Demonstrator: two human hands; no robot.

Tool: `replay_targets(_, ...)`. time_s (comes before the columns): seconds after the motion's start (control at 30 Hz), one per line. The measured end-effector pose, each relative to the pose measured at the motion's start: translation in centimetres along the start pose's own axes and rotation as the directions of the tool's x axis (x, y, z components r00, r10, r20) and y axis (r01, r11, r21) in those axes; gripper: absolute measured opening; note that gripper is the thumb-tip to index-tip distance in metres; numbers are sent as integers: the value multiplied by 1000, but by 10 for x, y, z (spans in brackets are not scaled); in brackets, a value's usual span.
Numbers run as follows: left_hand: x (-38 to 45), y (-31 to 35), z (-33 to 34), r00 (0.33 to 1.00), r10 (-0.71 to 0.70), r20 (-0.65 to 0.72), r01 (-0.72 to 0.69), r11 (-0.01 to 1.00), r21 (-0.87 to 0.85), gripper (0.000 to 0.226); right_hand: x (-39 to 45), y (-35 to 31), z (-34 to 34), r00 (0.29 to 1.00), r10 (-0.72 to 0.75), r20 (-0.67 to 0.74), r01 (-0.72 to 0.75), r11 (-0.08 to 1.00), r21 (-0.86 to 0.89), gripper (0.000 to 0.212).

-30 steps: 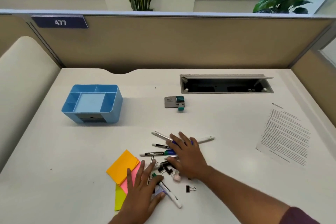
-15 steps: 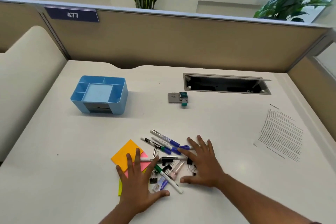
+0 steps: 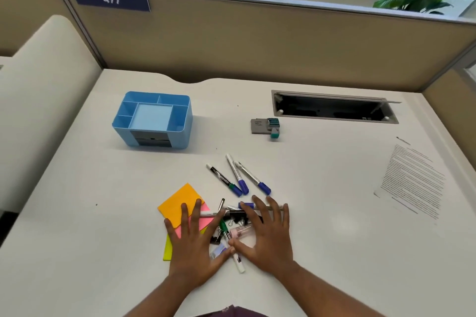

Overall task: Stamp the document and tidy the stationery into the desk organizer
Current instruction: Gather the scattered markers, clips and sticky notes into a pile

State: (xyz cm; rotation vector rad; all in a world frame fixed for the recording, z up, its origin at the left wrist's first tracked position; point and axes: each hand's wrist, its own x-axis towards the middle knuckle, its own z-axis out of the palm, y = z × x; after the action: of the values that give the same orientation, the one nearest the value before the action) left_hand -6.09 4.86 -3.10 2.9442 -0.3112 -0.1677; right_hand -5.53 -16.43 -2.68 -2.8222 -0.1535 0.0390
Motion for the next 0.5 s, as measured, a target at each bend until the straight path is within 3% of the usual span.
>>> replay_targets(0.5, -18, -155, -23, 999, -42, -1, 42, 998, 41, 89, 39, -142, 46, 997, -49, 63, 48, 999, 9, 86)
